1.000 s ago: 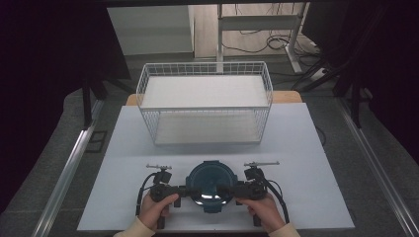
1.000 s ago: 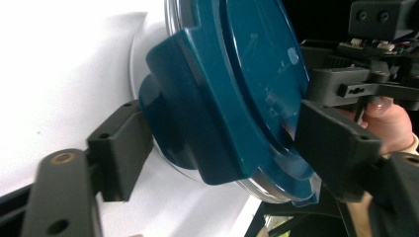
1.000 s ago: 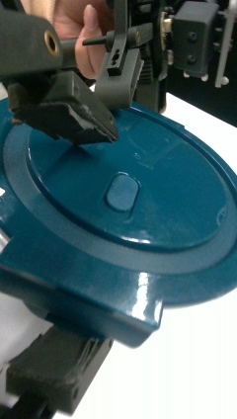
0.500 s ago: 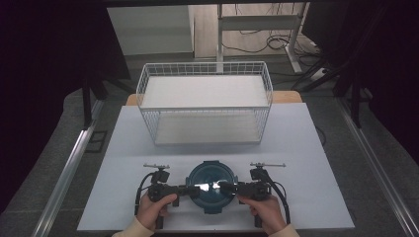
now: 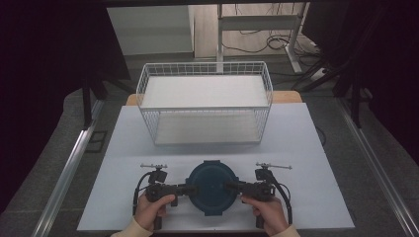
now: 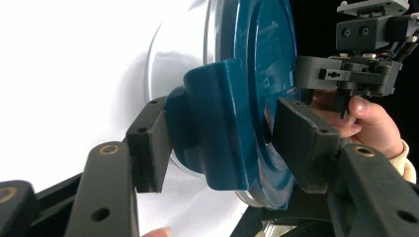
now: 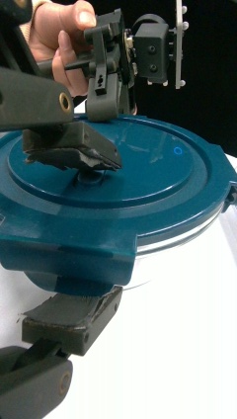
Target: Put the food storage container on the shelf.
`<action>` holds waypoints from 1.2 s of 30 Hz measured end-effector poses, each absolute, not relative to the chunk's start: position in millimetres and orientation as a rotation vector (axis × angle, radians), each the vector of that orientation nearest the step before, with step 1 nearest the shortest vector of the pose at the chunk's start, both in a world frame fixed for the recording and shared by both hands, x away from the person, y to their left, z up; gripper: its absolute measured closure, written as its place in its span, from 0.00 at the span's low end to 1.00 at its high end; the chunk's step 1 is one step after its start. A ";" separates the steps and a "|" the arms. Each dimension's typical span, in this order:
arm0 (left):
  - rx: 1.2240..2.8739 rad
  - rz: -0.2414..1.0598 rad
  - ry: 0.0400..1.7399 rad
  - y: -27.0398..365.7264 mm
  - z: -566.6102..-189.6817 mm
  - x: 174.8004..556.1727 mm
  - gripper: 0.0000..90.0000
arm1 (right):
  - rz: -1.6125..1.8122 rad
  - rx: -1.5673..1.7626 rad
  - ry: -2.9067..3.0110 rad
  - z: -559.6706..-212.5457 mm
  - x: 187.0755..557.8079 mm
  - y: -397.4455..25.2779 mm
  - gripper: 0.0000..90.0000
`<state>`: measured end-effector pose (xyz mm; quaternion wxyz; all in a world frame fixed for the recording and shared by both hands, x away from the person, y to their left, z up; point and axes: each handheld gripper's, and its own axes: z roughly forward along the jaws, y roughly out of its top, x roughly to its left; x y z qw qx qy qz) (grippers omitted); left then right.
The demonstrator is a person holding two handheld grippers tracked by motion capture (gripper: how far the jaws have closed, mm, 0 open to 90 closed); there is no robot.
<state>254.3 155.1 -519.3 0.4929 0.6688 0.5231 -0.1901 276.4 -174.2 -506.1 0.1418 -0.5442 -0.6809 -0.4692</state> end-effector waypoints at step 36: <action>1.615 -0.338 1.166 164.5 -484.1 246.3 0.53 | -1.503 -1.424 -2.124 -471.4 267.5 -168.5 0.41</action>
